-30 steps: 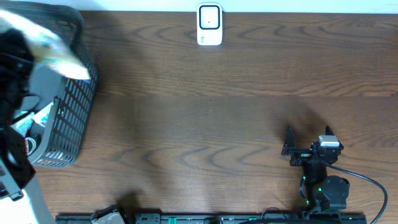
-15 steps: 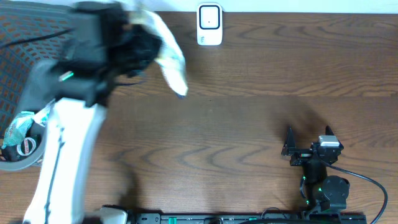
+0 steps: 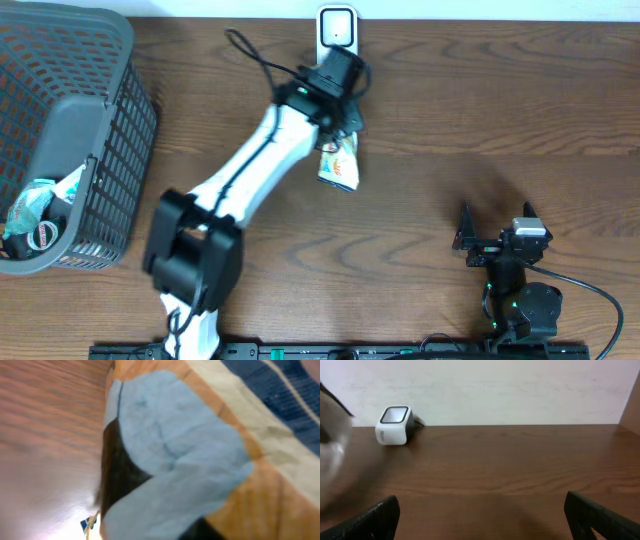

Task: Scan the item barcode
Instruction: 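Carry the yellow bag to the white scanner with the left gripper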

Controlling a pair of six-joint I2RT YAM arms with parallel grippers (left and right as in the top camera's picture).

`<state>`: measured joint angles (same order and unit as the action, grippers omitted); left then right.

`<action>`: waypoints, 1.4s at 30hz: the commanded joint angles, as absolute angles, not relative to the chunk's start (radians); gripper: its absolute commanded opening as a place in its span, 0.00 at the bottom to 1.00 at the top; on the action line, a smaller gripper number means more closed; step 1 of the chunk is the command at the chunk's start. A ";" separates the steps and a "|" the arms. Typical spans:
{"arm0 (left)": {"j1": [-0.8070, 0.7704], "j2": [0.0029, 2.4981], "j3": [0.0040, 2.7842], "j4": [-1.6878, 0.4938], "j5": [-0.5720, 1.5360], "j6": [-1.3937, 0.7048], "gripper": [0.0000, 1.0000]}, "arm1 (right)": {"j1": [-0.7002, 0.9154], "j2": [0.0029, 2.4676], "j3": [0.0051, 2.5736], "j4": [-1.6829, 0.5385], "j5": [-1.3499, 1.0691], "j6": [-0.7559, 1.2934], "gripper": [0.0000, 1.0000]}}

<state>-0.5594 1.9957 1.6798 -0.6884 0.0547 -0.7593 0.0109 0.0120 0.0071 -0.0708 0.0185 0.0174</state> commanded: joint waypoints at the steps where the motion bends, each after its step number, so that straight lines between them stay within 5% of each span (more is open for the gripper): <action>1: -0.577 2.012 1.687 -0.632 0.014 -0.760 0.13 | 0.001 0.007 0.006 -0.075 0.017 0.010 0.99; 3: -0.579 2.015 1.687 -0.571 0.014 -0.737 0.26 | 0.001 0.007 0.006 -0.075 0.017 0.010 0.99; 5: -0.579 2.007 1.690 -0.519 0.014 -0.682 0.66 | 0.001 0.007 0.006 -0.075 0.017 0.010 0.99; 6: -0.577 2.000 1.695 -0.505 0.014 -0.646 0.77 | 0.001 0.007 0.006 -0.075 0.017 0.010 0.99; 8: -0.570 1.977 1.711 -0.494 0.014 -0.559 0.85 | 0.001 0.007 0.006 -0.075 0.017 0.010 0.99; 14: -0.525 1.829 1.735 -0.560 0.014 -0.469 0.85 | 0.001 0.007 0.006 -0.075 0.017 0.010 0.99; 18: -0.497 1.755 1.735 -0.709 0.014 -0.413 0.73 | 0.001 0.007 0.006 -0.075 0.017 0.010 0.99; 29: -0.591 1.907 1.679 -0.881 0.167 -0.266 0.74 | 0.001 0.007 0.006 -0.075 0.017 0.010 0.99; 34: -0.645 1.993 1.679 -0.878 0.176 -0.266 0.53 | 0.001 0.007 0.006 -0.075 0.017 0.010 0.99; 42: -0.686 2.074 1.679 -0.822 0.176 -0.301 0.49 | 0.001 0.007 0.006 -0.075 0.017 0.010 0.99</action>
